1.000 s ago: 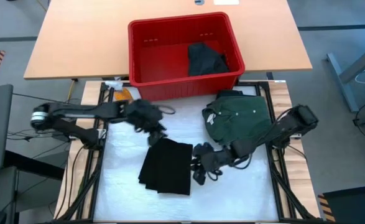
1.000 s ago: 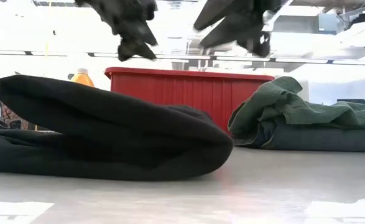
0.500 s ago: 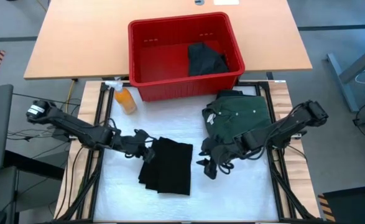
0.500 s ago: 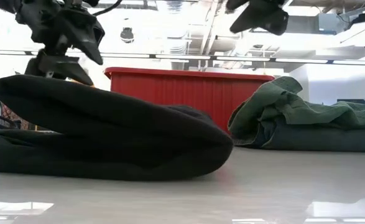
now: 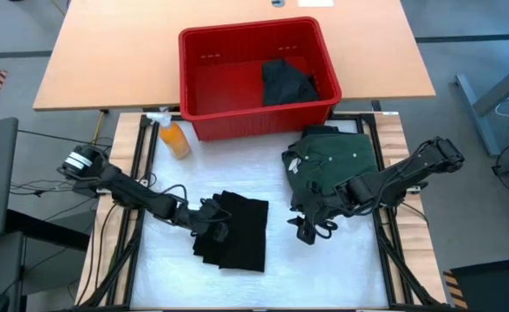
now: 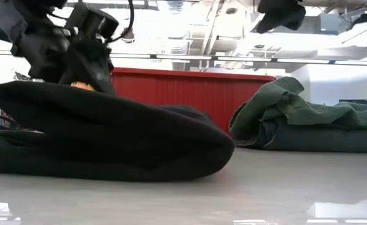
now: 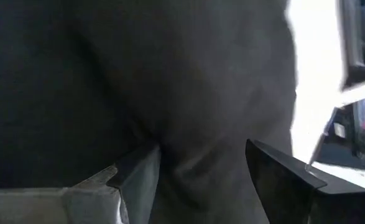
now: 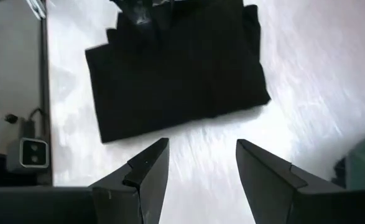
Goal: Fold laundry
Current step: Stack the black shirt on top of the green polo shirt
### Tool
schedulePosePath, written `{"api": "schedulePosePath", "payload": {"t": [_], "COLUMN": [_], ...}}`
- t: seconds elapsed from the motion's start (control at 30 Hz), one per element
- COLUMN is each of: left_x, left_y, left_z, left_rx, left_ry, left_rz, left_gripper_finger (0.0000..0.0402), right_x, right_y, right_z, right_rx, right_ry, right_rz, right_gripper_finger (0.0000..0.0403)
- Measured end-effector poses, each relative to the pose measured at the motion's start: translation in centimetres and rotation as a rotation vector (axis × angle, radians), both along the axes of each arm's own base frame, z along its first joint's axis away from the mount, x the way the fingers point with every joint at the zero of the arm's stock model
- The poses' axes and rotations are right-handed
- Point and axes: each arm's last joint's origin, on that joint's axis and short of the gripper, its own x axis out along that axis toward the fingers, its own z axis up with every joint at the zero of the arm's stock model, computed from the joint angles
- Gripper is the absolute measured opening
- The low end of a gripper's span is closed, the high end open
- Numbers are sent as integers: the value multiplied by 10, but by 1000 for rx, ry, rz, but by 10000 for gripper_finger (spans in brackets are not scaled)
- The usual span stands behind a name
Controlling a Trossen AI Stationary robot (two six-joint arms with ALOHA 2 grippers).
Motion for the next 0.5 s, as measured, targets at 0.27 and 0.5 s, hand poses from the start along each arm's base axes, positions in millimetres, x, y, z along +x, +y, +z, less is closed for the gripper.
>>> {"api": "schedulePosePath", "payload": {"t": [0.27,0.5], "left_x": [5,6], "left_y": [-5,-6], "left_z": [-6,19], "left_rx": [12,65], "left_ry": [20,25], "left_rz": [54,28], "left_gripper_finger": [230,228], "right_x": [-7,-8], "right_y": [-2,-3], "right_z": [-4,-4], "right_rx": [-25,-49], "right_ry": [85,96], "right_rz": [60,87], "right_gripper_finger": [214,214]}}
